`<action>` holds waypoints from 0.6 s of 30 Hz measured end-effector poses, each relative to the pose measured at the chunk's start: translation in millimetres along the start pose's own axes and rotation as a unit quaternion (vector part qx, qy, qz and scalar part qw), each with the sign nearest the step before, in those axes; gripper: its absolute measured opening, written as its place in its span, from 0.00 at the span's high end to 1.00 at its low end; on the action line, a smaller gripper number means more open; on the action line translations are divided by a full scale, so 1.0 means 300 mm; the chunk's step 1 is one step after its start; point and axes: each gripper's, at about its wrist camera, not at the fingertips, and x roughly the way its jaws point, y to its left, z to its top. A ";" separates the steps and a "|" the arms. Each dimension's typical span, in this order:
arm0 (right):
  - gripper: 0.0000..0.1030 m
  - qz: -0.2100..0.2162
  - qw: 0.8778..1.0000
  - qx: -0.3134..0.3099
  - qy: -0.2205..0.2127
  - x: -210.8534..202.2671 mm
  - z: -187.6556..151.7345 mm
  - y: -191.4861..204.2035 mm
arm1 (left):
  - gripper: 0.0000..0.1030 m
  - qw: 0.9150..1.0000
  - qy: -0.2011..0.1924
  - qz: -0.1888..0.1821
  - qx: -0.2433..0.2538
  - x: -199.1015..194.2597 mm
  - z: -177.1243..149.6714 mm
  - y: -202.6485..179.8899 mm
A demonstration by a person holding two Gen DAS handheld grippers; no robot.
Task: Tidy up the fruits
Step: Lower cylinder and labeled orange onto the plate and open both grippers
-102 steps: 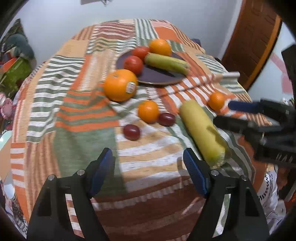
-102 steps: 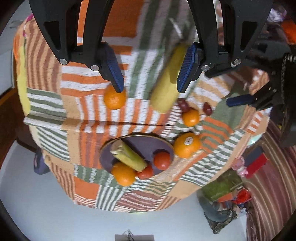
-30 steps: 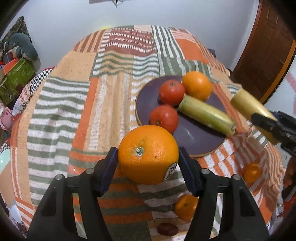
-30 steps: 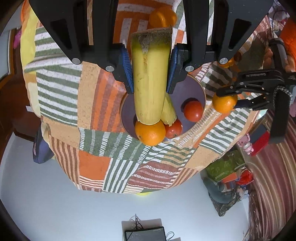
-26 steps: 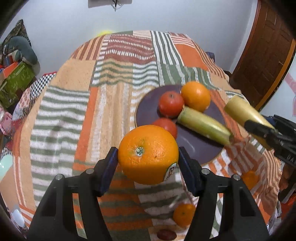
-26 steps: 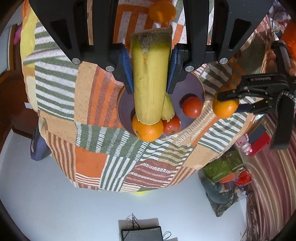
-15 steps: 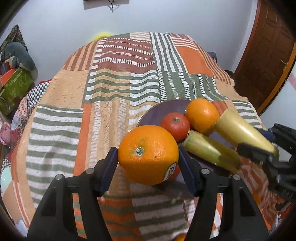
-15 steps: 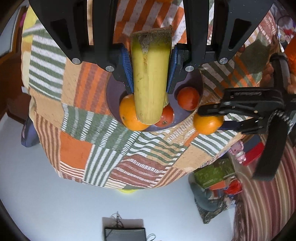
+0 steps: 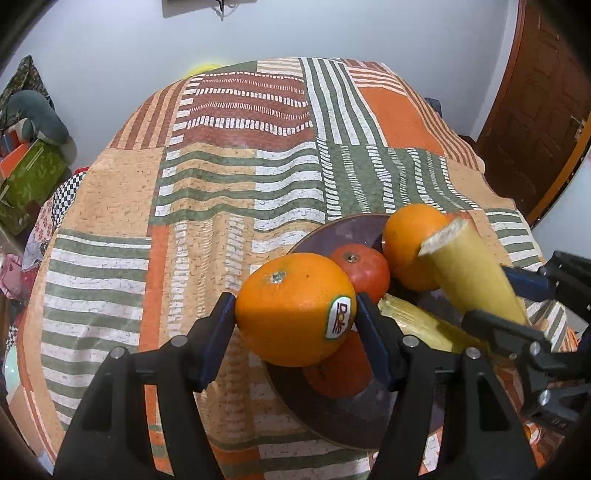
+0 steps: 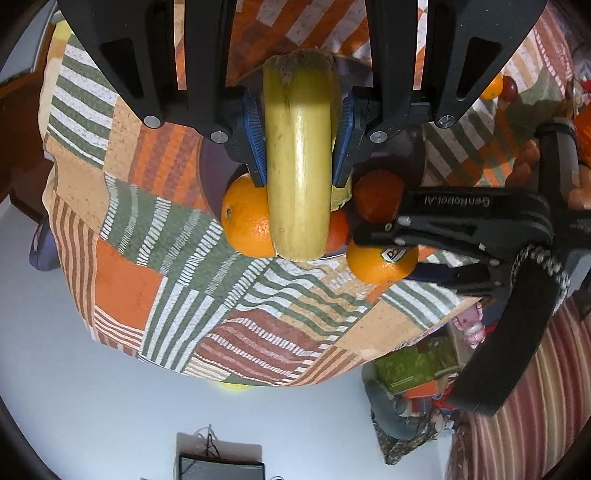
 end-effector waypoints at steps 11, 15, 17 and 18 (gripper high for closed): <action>0.69 -0.001 1.000 -0.004 0.006 0.010 0.011 -0.009 | 0.34 0.999 0.024 -0.016 -0.024 0.042 -0.011 0.020; 0.68 0.005 1.000 -0.021 0.008 0.020 0.011 0.022 | 0.33 0.999 0.025 -0.019 -0.029 0.035 -0.020 0.034; 0.68 0.008 1.000 -0.029 0.010 0.026 0.013 0.036 | 0.31 0.999 0.024 -0.020 -0.030 0.029 -0.023 0.041; 0.68 0.008 0.999 -0.030 0.012 0.029 0.014 0.041 | 0.29 0.999 0.022 -0.022 -0.027 0.024 -0.025 0.042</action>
